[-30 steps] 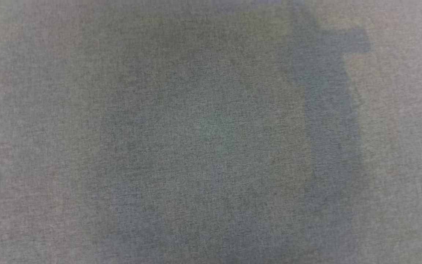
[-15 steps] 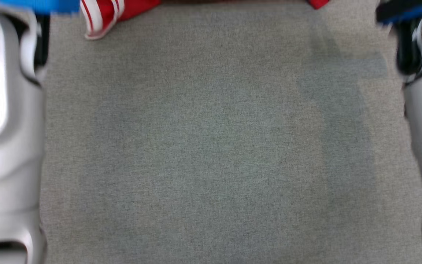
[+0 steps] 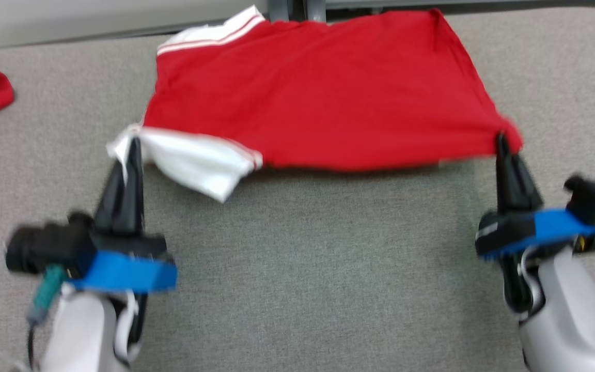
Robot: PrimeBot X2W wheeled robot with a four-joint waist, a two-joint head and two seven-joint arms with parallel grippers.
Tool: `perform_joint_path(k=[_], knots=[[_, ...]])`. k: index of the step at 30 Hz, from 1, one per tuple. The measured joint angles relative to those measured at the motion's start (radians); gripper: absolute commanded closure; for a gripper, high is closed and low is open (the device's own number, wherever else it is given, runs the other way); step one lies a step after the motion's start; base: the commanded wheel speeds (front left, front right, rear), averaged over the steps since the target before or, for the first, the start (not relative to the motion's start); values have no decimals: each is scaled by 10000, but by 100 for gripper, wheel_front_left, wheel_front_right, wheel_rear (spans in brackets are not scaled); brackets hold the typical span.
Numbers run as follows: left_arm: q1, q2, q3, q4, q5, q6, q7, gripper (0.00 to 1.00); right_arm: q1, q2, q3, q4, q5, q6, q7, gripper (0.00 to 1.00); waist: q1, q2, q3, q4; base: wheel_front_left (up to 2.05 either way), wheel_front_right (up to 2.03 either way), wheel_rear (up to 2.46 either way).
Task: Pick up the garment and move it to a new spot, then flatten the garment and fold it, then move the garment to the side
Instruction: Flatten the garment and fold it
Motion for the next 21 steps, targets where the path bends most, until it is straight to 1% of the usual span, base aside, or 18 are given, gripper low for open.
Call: perform_joint_path(k=[4,9,15,21], knots=[[1808,-245,56,-318,-178,33,0,100,1381,21,21,-226,146,0,0,100,-1,0,-529,-35,0,0,0],[3546,-527,40,-497,-407,100,0,100,2823,29,-21,-324,303,0,0,100,-1,0,-1212,-8,0,0,0],[4986,-725,201,-671,-915,232,0,100,4124,36,-102,-476,313,0,0,100,-1,0,-1878,186,0,0,0],[5806,-792,173,-596,-1022,174,0,100,5252,69,-184,-748,307,0,0,100,-1,0,-2273,465,0,0,0]])
